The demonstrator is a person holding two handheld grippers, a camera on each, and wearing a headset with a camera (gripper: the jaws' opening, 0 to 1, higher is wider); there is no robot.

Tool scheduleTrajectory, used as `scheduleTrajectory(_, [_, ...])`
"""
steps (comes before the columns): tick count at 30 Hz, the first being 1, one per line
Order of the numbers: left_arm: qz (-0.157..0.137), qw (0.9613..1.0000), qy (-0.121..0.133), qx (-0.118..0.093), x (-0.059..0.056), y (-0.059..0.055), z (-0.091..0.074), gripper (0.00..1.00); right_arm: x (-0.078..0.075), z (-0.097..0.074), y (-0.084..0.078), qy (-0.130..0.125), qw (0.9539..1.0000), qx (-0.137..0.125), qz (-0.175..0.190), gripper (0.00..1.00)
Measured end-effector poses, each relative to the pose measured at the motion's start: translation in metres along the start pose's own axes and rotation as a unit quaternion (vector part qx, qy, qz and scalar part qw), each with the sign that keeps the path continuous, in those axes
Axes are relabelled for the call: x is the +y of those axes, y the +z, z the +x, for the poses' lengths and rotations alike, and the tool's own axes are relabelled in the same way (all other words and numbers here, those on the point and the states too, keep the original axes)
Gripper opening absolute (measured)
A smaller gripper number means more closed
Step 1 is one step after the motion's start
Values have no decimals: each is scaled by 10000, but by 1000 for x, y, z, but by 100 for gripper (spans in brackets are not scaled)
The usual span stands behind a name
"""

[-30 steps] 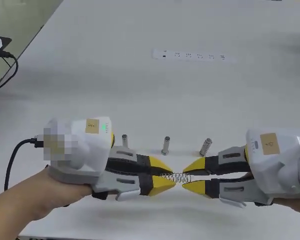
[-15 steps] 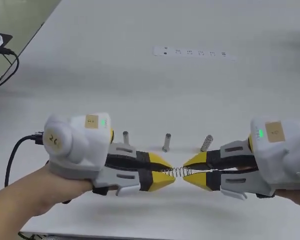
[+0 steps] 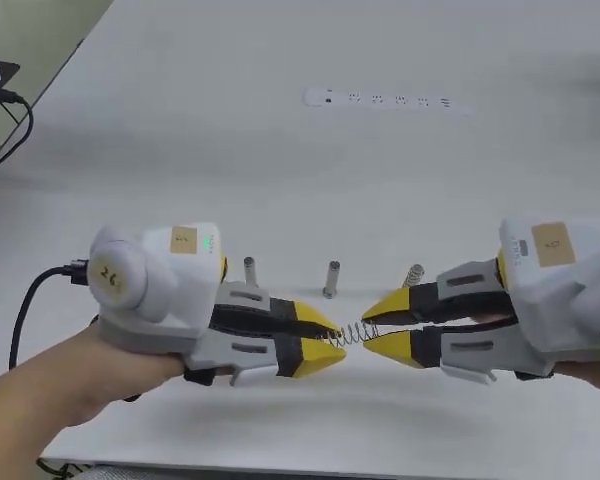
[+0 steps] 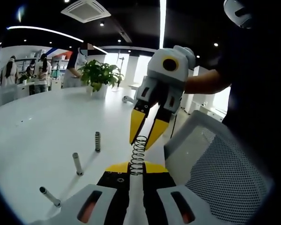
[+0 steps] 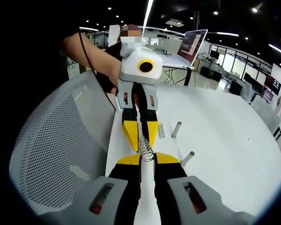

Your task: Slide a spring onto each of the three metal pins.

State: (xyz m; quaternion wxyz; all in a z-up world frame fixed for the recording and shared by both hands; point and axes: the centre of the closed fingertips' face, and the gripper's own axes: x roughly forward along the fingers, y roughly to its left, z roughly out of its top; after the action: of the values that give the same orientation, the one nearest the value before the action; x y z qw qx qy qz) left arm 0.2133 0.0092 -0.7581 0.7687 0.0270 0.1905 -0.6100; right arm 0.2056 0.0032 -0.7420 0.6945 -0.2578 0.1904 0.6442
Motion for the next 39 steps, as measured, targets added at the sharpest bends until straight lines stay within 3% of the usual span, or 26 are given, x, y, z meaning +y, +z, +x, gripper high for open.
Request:
scheduleTrajectory(13, [137, 9999, 41, 72, 0, -3, 5, 1, 1, 0, 18, 48, 9992, -358, 141, 7])
scheduleTrajectory(16, [141, 9999, -22, 26, -4, -1, 8, 1, 1, 1, 33, 49, 9966, -722, 392, 7])
scheduleTrajectory(19, [193, 9998, 15, 92, -4, -3, 10, 2, 2, 7, 33, 28, 9976, -643, 261, 7])
scheduleTrajectory(33, [313, 9995, 29, 20, -3, 6, 9, 2, -2, 11, 44, -222, 9951, -946, 155, 7])
scheduleTrajectory(39, [331, 9994, 53, 70, -2, 4, 7, 2, -1, 13, 44, -255, 9955, -908, 43, 7])
